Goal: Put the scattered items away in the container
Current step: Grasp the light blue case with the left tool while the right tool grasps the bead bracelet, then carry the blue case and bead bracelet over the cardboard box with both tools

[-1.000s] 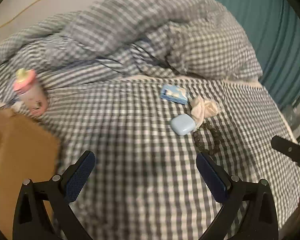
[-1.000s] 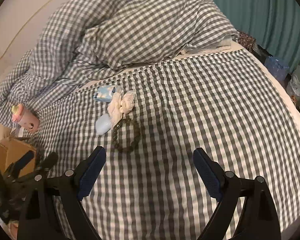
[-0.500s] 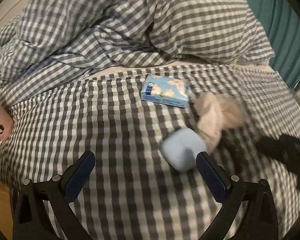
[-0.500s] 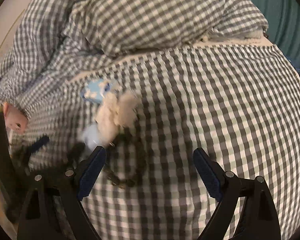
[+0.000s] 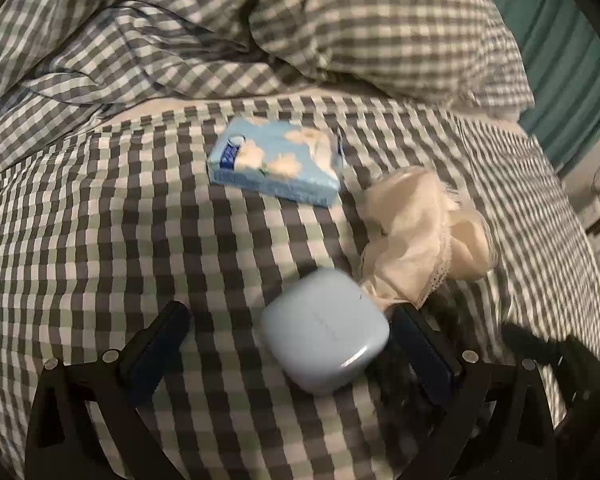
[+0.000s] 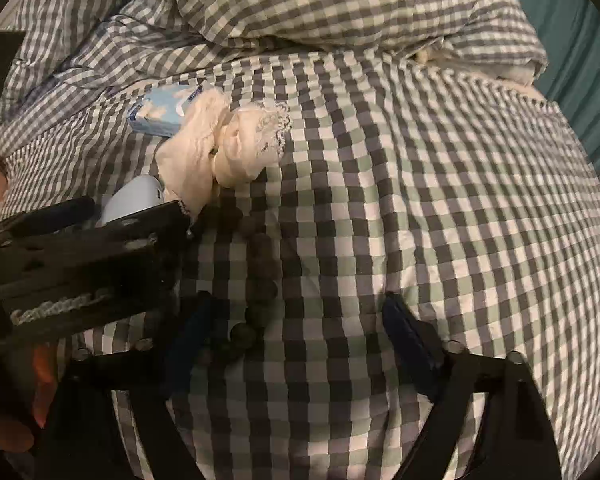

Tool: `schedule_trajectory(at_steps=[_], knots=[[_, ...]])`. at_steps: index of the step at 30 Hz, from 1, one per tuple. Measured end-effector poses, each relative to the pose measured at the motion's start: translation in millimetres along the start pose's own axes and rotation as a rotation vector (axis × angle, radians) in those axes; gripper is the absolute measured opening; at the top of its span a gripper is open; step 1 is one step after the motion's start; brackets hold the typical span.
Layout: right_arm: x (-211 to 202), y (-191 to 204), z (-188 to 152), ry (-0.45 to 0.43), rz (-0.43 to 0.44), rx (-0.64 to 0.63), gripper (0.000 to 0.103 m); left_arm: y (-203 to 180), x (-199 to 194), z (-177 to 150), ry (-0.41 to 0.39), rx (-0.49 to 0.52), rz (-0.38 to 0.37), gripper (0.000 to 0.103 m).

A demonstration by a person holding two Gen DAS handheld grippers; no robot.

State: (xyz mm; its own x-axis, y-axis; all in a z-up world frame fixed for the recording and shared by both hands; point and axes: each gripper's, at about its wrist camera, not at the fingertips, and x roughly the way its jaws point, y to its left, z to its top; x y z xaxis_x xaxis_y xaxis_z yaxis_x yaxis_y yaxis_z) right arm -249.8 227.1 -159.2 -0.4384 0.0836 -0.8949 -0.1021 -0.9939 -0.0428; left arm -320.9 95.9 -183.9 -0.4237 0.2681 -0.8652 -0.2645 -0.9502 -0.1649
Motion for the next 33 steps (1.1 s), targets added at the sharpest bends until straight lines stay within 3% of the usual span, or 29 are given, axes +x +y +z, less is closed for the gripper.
schedule_trajectory(at_steps=[1, 2, 3, 4, 5, 6, 10, 14, 18, 33], knots=[[-2.4, 1.0, 0.0, -0.003, -0.004, -0.009, 0.048, -0.7, 1.0, -0.3, 0.003, 0.004, 0.012, 0.102], [-4.4, 1.5, 0.3, -0.003, -0.019, -0.018, 0.041, -0.3, 0.2, -0.4, -0.001, 0.004, 0.021, 0.096], [-6.1, 1.2, 0.3, -0.001, -0.032, -0.025, 0.024, 1.3, -0.7, -0.6, -0.003, -0.001, 0.022, 0.086], [-7.4, 0.1, 0.1, 0.002, -0.032, -0.029, 0.014, 3.5, -1.8, -1.2, 0.004, -0.008, 0.025, 0.079], [-9.1, -1.5, -0.9, 0.010, -0.020, -0.029, 0.012, 4.8, -3.4, -2.1, 0.009, -0.007, 0.035, 0.066], [-11.3, -3.1, -2.0, 0.013, -0.011, -0.026, 0.012, 7.4, -6.0, -3.3, 0.012, -0.006, 0.035, 0.059], [-29.6, -17.2, -13.8, 0.009, 0.018, 0.007, 0.011, 20.8, -17.5, -13.7, 0.033, -0.043, 0.013, 0.059], [-59.7, -28.2, -25.0, -0.026, 0.024, 0.033, 0.011, 27.4, -41.9, -34.7, 0.038, -0.044, 0.067, 0.059], [-97.7, -39.8, -29.9, -0.083, 0.070, 0.087, 0.011, 34.4, -67.5, -55.7, 0.033, -0.085, 0.069, 0.059], [-195.3, -8.7, -54.4, -0.183, 0.132, 0.062, 0.011, 28.5, -204.9, -107.6, -0.106, -0.089, 0.166, 0.059]])
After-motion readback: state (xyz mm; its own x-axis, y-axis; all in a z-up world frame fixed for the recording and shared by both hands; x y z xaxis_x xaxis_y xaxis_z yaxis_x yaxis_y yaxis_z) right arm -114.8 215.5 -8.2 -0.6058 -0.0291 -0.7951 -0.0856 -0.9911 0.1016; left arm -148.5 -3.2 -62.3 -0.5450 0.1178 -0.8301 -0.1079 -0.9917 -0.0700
